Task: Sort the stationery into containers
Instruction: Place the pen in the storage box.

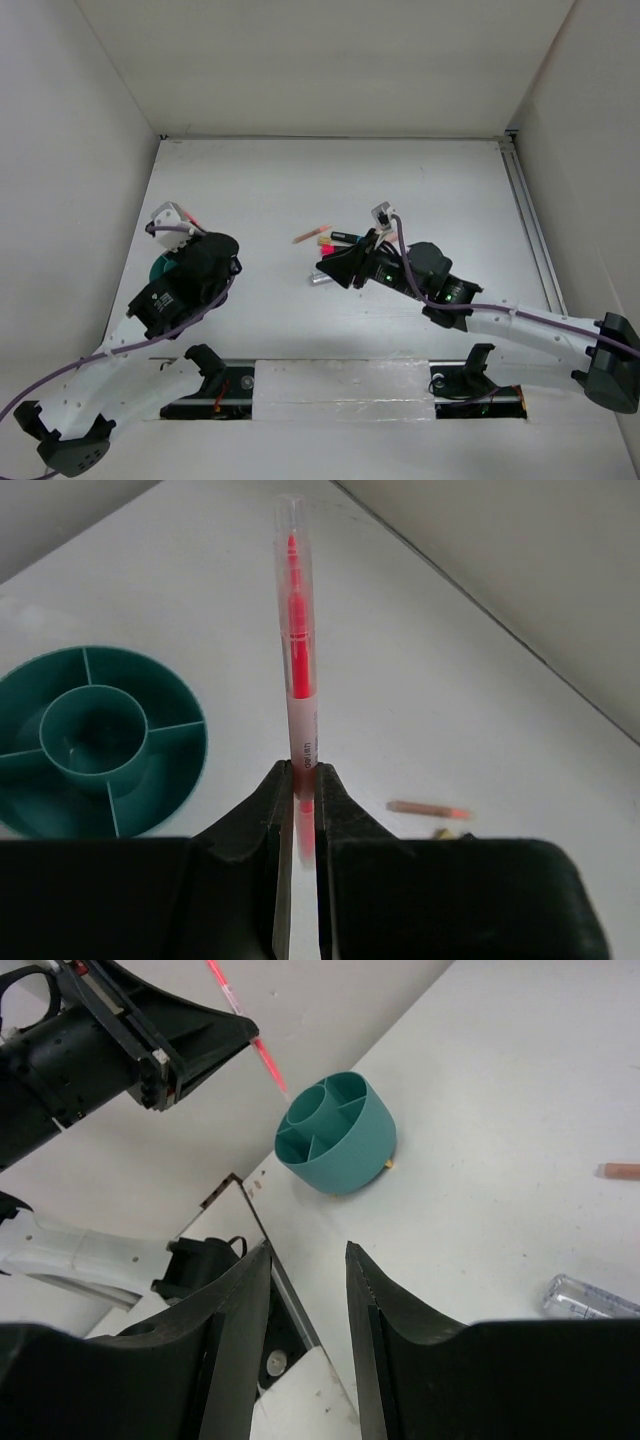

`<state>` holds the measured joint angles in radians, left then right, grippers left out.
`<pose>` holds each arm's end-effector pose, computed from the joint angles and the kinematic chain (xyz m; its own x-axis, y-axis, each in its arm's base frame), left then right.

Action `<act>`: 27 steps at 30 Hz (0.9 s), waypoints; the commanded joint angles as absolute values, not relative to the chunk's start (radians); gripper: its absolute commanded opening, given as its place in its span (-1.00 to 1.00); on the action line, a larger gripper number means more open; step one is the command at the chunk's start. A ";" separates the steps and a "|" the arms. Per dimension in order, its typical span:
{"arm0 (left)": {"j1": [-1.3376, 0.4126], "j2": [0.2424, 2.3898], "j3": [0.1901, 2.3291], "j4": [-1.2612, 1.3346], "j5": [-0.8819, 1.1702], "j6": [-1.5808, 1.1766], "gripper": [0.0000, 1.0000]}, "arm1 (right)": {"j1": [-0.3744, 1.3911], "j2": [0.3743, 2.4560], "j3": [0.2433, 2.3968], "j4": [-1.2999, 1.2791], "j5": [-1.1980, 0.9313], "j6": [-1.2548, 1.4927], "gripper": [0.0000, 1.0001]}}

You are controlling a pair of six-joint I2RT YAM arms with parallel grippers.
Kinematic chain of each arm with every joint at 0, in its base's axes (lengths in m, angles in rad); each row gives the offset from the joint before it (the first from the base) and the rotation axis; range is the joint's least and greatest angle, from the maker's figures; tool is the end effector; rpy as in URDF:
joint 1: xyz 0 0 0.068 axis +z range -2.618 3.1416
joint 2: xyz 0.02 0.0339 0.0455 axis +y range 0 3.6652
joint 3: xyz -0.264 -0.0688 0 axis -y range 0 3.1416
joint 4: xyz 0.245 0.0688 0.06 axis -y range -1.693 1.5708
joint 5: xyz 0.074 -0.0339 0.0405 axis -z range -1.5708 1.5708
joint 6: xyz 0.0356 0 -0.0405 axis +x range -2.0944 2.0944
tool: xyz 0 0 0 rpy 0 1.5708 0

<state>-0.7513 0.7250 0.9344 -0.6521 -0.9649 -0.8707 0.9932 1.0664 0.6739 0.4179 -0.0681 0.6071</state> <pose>0.1185 -0.0706 0.3578 -0.0839 -0.5176 -0.8515 -0.3387 0.8184 -0.4642 0.1351 0.2118 0.3091 -0.4866 0.2957 -0.8220 -0.7249 0.3885 0.5689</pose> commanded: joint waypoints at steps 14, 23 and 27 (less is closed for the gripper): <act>-0.752 0.873 0.870 -1.118 -1.428 -1.609 -1.00 | 0.983 1.086 0.658 0.436 -0.261 0.607 -0.16; -0.752 0.769 0.884 -0.582 -1.439 -0.938 -1.00 | 0.983 1.146 0.676 0.446 -0.279 0.607 -0.18; -0.752 0.756 0.884 -0.381 -1.453 -0.778 -1.00 | 0.983 1.169 0.676 0.483 -0.279 0.629 -0.18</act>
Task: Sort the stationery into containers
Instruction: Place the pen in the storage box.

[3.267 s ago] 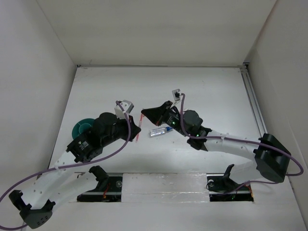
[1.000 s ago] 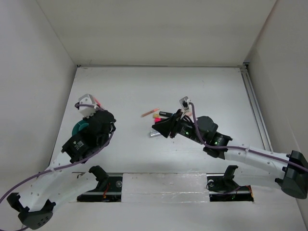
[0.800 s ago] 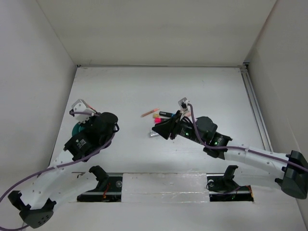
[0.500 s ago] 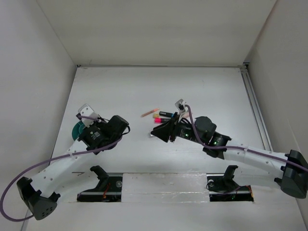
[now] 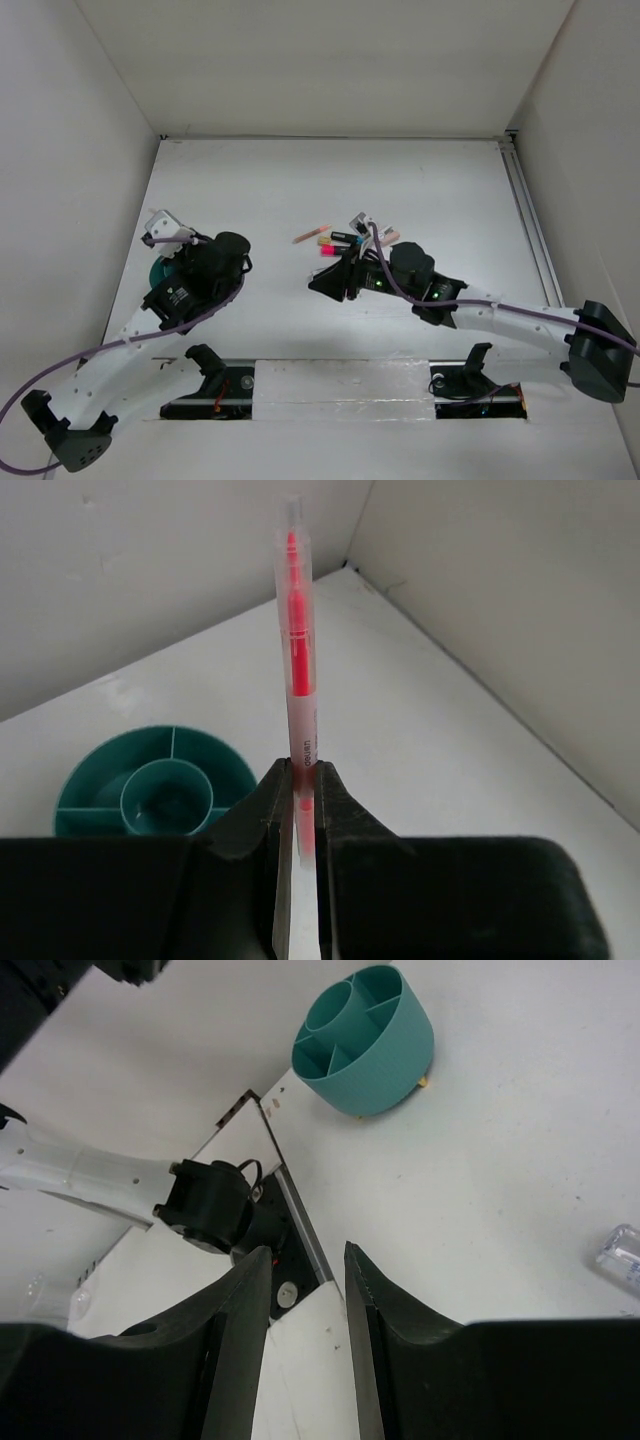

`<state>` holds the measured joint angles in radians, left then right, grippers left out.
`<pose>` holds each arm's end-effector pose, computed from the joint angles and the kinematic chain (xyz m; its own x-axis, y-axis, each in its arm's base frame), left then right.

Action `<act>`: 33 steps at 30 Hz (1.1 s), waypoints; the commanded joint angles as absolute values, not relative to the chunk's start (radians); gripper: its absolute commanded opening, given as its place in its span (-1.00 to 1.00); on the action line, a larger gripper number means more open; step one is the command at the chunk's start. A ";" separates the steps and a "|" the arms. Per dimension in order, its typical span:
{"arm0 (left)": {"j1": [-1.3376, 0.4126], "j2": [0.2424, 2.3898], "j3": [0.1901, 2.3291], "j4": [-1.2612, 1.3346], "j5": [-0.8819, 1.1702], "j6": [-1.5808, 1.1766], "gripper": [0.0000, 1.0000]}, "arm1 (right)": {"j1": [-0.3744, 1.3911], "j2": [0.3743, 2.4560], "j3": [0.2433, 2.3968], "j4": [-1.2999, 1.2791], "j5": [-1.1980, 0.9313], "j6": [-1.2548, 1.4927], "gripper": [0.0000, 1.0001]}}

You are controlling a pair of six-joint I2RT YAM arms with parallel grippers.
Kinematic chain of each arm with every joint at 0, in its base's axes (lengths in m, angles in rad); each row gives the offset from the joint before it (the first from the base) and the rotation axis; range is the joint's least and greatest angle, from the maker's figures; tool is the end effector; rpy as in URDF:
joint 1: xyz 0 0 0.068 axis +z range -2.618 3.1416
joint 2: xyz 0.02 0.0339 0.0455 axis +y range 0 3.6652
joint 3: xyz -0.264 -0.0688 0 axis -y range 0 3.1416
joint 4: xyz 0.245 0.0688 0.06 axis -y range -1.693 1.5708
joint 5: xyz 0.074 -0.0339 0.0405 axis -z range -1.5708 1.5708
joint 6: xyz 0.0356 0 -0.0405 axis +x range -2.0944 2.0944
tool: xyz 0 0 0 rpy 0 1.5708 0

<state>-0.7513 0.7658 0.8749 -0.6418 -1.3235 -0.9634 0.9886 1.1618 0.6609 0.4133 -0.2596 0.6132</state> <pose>0.1244 -0.0689 0.3408 0.1522 -0.4172 -0.8960 -0.5578 0.7121 -0.4263 0.1390 0.2278 0.2812 -0.5848 0.1232 -0.8018 -0.7475 0.3020 0.5916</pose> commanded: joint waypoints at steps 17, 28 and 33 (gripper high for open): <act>-0.374 1.089 1.092 -0.030 -0.842 -0.353 -1.00 | 0.983 0.901 0.644 0.293 -0.078 0.606 -0.21; -0.307 0.970 1.091 -0.372 -1.161 -0.523 -1.00 | 0.963 0.891 0.644 0.259 -0.103 0.584 -0.21; -0.307 0.927 1.049 -0.667 -1.266 -0.872 -1.00 | 0.963 0.902 0.635 0.259 -0.141 0.584 -0.21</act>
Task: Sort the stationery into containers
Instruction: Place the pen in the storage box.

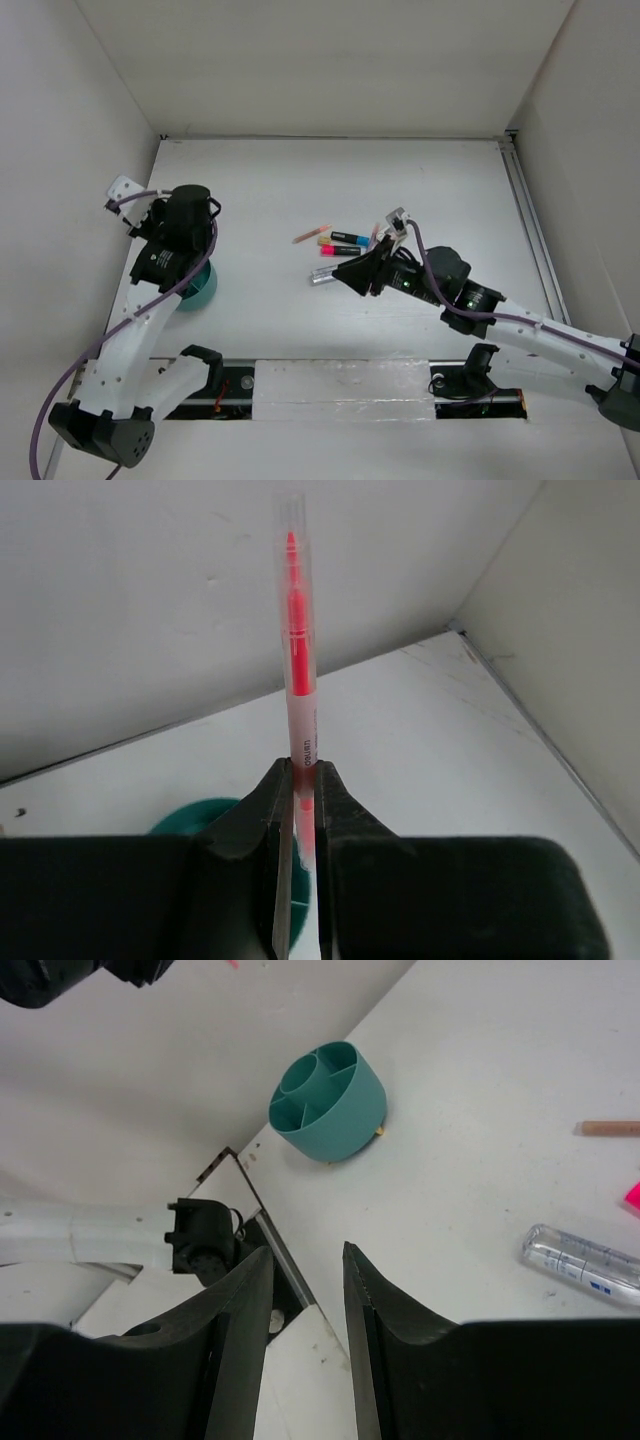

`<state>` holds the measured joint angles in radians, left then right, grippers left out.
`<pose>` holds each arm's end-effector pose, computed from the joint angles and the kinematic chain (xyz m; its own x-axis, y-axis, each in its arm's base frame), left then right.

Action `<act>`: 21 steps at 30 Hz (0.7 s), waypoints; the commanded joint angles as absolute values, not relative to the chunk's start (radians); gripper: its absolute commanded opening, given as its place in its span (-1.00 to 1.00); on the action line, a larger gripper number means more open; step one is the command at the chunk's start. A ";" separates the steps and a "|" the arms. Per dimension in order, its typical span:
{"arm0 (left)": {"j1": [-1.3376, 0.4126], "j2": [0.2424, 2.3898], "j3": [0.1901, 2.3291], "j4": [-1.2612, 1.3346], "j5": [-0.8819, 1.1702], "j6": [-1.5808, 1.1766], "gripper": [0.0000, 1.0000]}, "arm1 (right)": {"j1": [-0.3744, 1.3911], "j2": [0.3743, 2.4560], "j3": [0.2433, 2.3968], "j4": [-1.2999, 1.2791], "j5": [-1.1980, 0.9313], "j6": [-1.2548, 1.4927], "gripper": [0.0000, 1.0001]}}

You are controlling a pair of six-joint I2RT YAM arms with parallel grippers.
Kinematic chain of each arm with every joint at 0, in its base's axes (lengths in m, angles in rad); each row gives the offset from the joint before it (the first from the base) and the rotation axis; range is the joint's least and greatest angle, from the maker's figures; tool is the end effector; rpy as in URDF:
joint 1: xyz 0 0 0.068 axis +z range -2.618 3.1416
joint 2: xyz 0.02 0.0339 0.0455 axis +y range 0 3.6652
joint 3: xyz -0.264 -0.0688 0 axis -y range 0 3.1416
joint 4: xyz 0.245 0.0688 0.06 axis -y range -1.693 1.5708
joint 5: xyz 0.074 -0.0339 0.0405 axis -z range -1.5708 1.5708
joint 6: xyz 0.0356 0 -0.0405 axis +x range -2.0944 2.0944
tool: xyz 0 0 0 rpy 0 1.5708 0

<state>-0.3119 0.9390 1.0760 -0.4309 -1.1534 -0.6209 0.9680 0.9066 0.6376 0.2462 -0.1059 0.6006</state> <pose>0.1844 -0.0253 0.3938 0.1878 -0.3084 -0.9325 -0.7365 0.5839 -0.3414 0.1209 0.1823 0.3116 -0.5074 0.2539 -0.8234 -0.7179 0.4039 0.5670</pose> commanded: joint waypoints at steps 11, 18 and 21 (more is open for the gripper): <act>-0.307 0.870 0.917 -0.989 -1.272 -1.443 -1.00 | 0.963 0.841 0.603 0.249 -0.184 0.594 -0.21; -0.307 0.920 0.859 -1.023 -1.307 -1.597 -1.00 | 0.963 0.841 0.603 0.249 -0.202 0.594 -0.21; -0.307 0.946 0.850 -1.009 -1.327 -1.583 -1.00 | 0.963 0.841 0.603 0.249 -0.212 0.594 -0.21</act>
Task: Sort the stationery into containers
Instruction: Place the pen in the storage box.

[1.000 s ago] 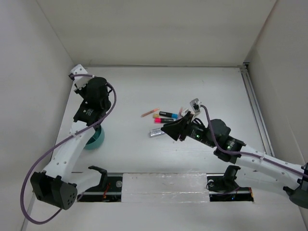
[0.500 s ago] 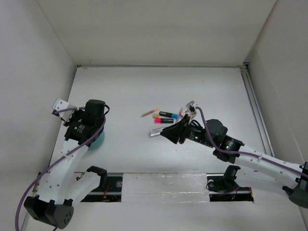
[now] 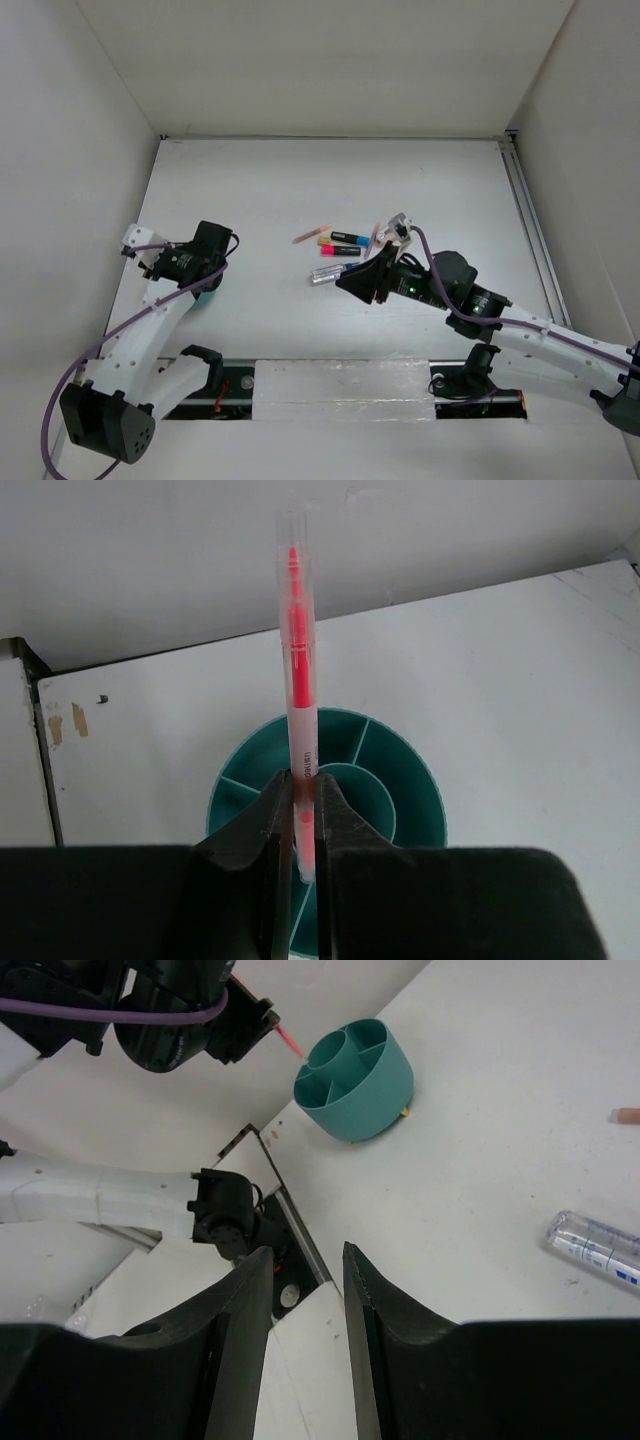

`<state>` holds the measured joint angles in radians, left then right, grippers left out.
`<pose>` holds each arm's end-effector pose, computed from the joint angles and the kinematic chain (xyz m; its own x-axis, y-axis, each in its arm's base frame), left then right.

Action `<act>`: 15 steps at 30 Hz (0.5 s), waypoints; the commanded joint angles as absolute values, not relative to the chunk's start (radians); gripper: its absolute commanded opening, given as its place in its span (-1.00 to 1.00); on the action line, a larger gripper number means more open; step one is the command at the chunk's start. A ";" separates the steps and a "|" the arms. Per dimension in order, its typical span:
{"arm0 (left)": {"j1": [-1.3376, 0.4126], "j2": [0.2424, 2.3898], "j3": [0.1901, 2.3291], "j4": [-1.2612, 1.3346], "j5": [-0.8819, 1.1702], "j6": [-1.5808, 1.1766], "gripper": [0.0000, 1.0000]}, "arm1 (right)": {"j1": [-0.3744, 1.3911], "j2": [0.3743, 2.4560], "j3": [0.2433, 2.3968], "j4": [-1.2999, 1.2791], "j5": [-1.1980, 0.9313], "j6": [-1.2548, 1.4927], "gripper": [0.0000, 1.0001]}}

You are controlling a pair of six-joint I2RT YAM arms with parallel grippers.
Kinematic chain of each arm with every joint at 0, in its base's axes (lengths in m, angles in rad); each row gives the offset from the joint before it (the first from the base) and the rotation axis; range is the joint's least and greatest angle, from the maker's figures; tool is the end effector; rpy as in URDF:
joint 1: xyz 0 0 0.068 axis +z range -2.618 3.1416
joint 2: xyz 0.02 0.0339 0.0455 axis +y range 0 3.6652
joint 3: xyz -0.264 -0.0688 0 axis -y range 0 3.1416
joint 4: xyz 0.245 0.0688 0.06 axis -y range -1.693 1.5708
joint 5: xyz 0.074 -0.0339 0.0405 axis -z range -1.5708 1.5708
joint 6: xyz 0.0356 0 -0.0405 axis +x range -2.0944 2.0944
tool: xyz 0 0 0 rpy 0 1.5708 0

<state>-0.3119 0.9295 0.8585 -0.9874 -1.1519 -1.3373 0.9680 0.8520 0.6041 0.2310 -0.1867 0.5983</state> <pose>0.1566 -0.0163 0.2904 0.1013 -0.4485 -0.8880 -0.8768 0.3816 -0.2927 0.1121 0.1746 0.3084 -0.5231 0.2162 -0.8244 -0.7504 0.3418 0.5658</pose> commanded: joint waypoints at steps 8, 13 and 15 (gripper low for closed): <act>-0.307 0.965 0.819 -0.983 -1.355 -1.631 -1.00 | 0.963 0.862 0.612 0.249 -0.212 0.594 -0.21; -0.307 0.954 0.798 -0.904 -1.373 -1.597 -1.00 | 0.963 0.882 0.612 0.249 -0.221 0.594 -0.21; -0.307 0.945 0.778 -0.850 -1.384 -1.528 -1.00 | 0.963 0.882 0.621 0.249 -0.221 0.594 -0.21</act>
<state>-0.3119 0.9646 0.8043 -0.9283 -1.1725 -1.3788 0.9680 0.8864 0.6041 0.2283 -0.2031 0.5983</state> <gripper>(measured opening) 0.040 0.397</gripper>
